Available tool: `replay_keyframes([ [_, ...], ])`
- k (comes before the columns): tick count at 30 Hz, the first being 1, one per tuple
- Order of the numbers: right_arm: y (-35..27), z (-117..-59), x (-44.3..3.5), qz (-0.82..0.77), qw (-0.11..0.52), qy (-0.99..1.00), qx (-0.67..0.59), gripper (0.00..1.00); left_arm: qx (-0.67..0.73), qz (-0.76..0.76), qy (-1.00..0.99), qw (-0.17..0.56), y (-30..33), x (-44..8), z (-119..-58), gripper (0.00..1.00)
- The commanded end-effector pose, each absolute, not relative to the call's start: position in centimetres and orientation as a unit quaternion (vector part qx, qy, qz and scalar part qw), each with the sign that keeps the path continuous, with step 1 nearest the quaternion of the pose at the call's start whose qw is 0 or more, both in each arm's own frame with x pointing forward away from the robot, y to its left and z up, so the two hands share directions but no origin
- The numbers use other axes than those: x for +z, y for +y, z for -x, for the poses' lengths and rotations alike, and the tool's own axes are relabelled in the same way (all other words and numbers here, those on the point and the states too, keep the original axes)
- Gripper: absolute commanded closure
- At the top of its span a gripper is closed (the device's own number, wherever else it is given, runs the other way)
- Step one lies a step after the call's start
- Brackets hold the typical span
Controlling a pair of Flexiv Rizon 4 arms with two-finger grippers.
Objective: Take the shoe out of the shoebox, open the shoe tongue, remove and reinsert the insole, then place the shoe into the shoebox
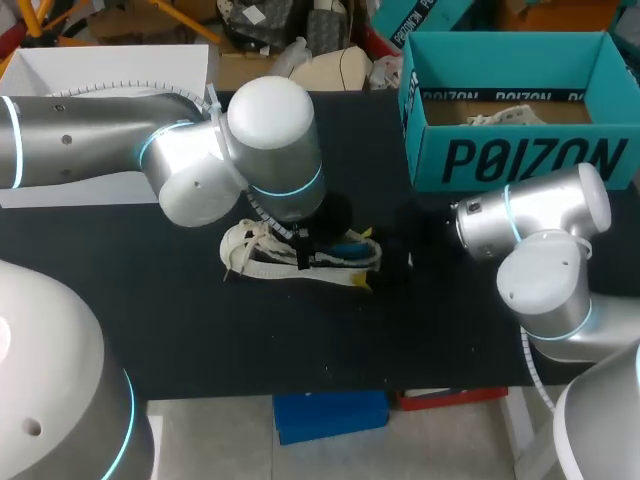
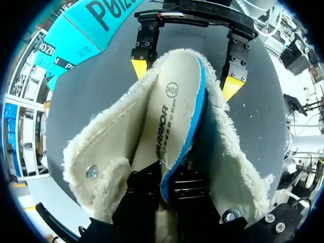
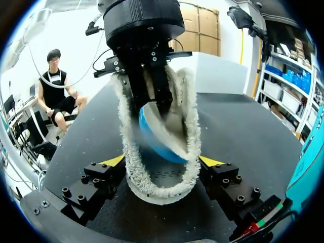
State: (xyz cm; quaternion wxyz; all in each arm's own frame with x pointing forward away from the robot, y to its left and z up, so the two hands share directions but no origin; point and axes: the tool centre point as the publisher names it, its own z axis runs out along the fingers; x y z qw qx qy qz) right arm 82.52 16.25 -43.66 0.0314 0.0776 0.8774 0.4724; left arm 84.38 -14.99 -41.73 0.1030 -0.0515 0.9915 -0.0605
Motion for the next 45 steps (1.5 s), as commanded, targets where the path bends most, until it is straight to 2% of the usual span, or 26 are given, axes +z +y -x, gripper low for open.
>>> replay_keyframes([
  [1,16.1,-82.3,-44.1,-0.078,0.031,0.878,0.471,1.00,-0.094,0.045,0.989,0.106,-13.5,-39.6,-84.3,1.00],
  [10,16.1,-82.3,-44.1,-0.078,0.031,0.878,0.471,1.00,-0.111,0.012,0.988,0.110,-14.7,-37.6,-83.2,1.00],
  [28,16.1,-82.3,-44.1,-0.078,0.031,0.878,0.471,1.00,-0.120,-0.032,0.988,0.087,-18.2,-39.7,-82.7,1.00],
  [32,16.1,-82.3,-44.1,-0.078,0.031,0.878,0.471,1.00,-0.125,-0.040,0.988,0.082,-18.6,-39.9,-82.8,0.83],
  [33,16.1,-82.3,-44.1,-0.078,0.031,0.878,0.471,1.00,-0.131,-0.046,0.987,0.078,-18.6,-39.9,-82.8,0.77],
  [35,16.1,-82.3,-44.1,-0.078,0.031,0.878,0.471,1.00,-0.139,-0.049,0.986,0.077,-18.7,-39.8,-82.8,0.57],
  [36,16.1,-82.3,-44.1,-0.078,0.031,0.878,0.471,1.00,-0.142,-0.051,0.986,0.076,-18.7,-39.8,-82.8,0.53],
  [45,16.1,-82.3,-44.1,-0.078,0.031,0.878,0.471,1.00,-0.158,-0.054,0.983,0.077,-19.8,-39.9,-82.6,0.53],
])
